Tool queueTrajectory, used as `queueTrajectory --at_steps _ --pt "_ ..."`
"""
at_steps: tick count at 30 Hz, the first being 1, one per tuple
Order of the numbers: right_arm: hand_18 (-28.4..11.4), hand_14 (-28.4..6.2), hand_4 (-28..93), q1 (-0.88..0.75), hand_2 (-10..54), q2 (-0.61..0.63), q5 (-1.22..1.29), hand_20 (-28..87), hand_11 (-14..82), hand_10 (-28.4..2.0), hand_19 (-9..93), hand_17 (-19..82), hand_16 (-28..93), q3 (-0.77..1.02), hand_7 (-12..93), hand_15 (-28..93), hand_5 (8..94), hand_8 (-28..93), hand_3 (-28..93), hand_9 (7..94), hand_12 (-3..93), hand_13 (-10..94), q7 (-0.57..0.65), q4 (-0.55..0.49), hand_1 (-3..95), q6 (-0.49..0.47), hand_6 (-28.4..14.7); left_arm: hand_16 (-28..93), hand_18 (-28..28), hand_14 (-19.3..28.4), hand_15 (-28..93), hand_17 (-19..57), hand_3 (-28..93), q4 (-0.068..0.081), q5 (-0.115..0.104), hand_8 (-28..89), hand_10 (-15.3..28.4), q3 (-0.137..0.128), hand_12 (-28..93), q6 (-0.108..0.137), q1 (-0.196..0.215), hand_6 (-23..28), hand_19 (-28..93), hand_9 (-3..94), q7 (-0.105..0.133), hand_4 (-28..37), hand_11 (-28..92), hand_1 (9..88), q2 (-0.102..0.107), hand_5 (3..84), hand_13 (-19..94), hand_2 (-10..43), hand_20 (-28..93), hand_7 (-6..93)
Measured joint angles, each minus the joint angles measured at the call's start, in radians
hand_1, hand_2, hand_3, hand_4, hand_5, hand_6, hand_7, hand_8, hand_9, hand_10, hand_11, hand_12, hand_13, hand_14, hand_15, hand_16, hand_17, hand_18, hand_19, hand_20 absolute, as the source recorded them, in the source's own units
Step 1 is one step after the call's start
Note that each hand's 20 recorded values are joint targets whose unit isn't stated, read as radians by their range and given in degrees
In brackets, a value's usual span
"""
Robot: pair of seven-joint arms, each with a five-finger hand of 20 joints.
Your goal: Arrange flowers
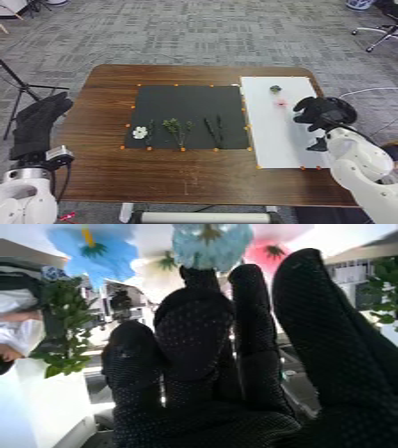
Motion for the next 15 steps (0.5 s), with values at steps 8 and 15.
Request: queueTrajectory --at_steps 8,15 --pt "-14.6 -2.4 -18 -0.007 -9.5 -0.014 -0.054 51 9.9 -9.5 93 56 27 -0.014 28 63 63.5 7 58 72.5 26.6 86 0.012 0.045 59.9 0.031 2.7 1 13.7 17.4 22 4.8 69 -0.001 0.000 -9 14.2 0.002 11 -0.004 0.005 -0.5 15 50.8 -0.007 -21.0 22 29.7 -0.001 53.7 38 -2.7 19 17.3" --pt "-14.8 -1.8 -18 0.004 -9.5 -0.003 -0.060 54 5.1 -8.7 93 59 28 -0.082 25 62 73.6 7 58 83.1 31.9 90 0.005 0.089 61.4 0.263 2.2 1 13.7 17.5 22 4.8 69 -0.001 0.002 -9 14.2 0.000 11 -0.007 0.005 -0.3 15 50.9 -0.013 -21.6 21 29.7 0.006 53.6 39 -2.3 19 17.2"
